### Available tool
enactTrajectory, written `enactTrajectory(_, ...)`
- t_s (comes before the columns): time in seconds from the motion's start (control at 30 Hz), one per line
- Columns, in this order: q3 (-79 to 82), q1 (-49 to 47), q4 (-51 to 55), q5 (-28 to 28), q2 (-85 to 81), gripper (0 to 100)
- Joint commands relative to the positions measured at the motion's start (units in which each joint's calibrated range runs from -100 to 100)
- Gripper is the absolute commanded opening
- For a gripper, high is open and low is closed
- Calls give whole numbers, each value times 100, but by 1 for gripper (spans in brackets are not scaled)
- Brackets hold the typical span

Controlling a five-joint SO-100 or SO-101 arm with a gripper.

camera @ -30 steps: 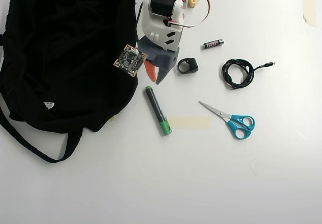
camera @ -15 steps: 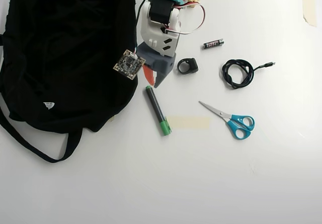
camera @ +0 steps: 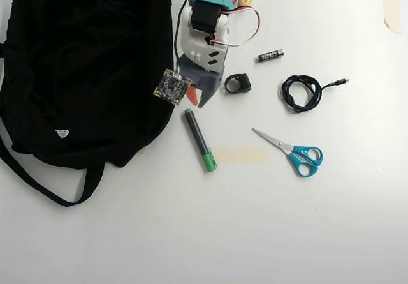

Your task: Put the green marker into the black bag

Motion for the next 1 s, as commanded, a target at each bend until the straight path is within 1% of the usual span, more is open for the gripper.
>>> enactTrajectory(0.0,-18,-24,-367,452,-37,3)
enactTrajectory(0.1,-18,-24,-496,605,-4,3)
enactTrajectory(0.23,-135,-62,-514,605,560,2)
enactTrajectory(0.47,-1024,-219,-496,615,1639,2)
enactTrajectory(0.6,-1294,-264,-462,1003,1722,2)
enactTrajectory(0.77,-1357,-271,-427,1181,1730,2)
enactTrajectory(0.97,-1339,-271,-427,1611,1739,3)
